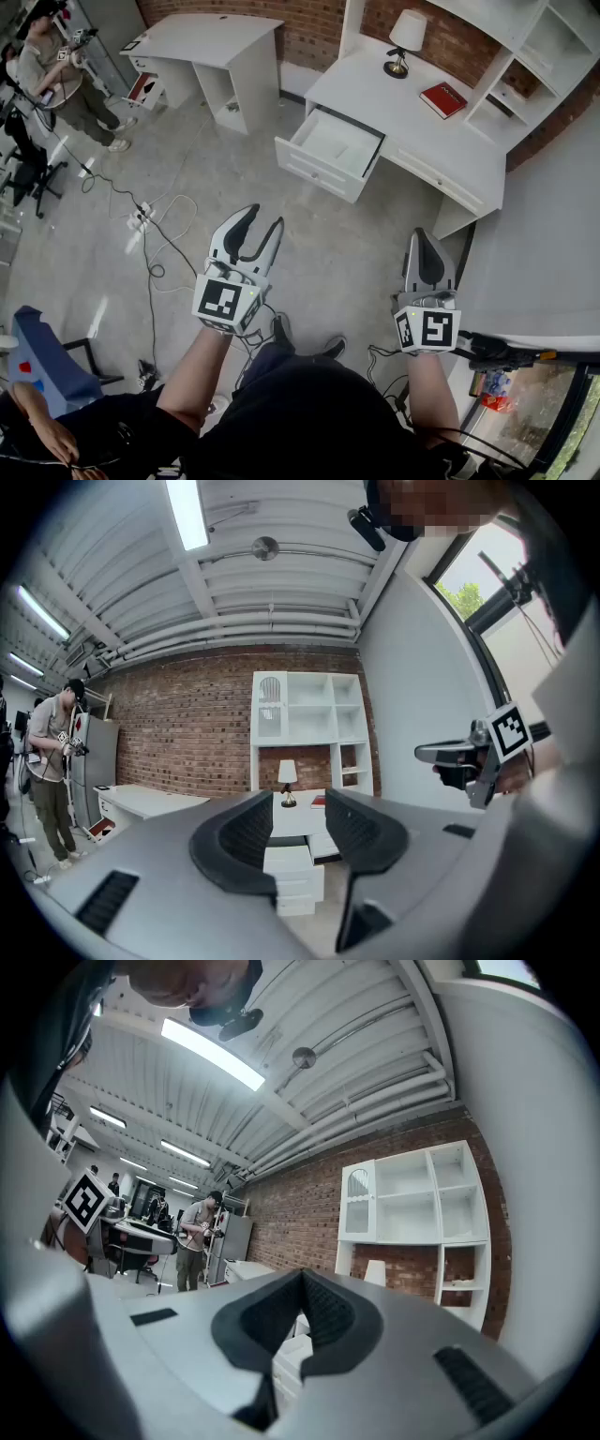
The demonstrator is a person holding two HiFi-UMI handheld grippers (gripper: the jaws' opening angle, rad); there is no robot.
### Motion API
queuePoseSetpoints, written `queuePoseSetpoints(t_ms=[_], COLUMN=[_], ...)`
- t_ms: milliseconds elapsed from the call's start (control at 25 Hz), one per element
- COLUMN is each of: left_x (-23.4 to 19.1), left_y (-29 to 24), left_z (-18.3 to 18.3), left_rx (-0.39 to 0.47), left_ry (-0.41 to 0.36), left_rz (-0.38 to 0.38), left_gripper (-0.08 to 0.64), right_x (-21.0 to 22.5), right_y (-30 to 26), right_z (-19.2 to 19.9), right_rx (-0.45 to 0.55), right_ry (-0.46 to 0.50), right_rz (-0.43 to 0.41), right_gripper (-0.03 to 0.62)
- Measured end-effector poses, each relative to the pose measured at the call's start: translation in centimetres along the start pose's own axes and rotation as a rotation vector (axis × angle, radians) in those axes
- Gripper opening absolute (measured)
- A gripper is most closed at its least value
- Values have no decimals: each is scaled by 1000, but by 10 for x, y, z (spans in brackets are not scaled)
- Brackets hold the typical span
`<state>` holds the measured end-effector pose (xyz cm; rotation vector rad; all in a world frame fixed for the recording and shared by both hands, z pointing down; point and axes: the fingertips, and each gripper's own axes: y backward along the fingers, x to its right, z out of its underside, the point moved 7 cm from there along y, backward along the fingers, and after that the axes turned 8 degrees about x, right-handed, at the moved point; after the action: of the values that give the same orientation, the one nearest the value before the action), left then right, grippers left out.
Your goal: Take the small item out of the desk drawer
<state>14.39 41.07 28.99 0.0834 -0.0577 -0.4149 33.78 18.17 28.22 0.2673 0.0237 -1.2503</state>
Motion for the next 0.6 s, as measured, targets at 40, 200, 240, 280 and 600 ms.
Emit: queuePoseSetpoints(t_ms=[40,200,240,280,600], left_x=[-3,-16,-19,-24,-91], left_y=[2,8,8,8,-13], left_z=[0,-3,-5,-6,-6], left_rx=[-2,-3,-1,2,6], left_ry=[-2,-13,-14,-15,3], left_rz=[2,7,7,9,9], left_gripper=[167,167,167,167,167], right_x=[-3,-14,-16,-18,5], right_y=[-1,-6,-8,-11,-44], right_z=[0,-3,-3,-4,-14], right_rx=[-2,-18,-21,-21,-5], right_ry=[-2,-10,-12,-14,-9], right_rz=[2,21,28,34,189], right_gripper=[-2,-2,-2,-2,0])
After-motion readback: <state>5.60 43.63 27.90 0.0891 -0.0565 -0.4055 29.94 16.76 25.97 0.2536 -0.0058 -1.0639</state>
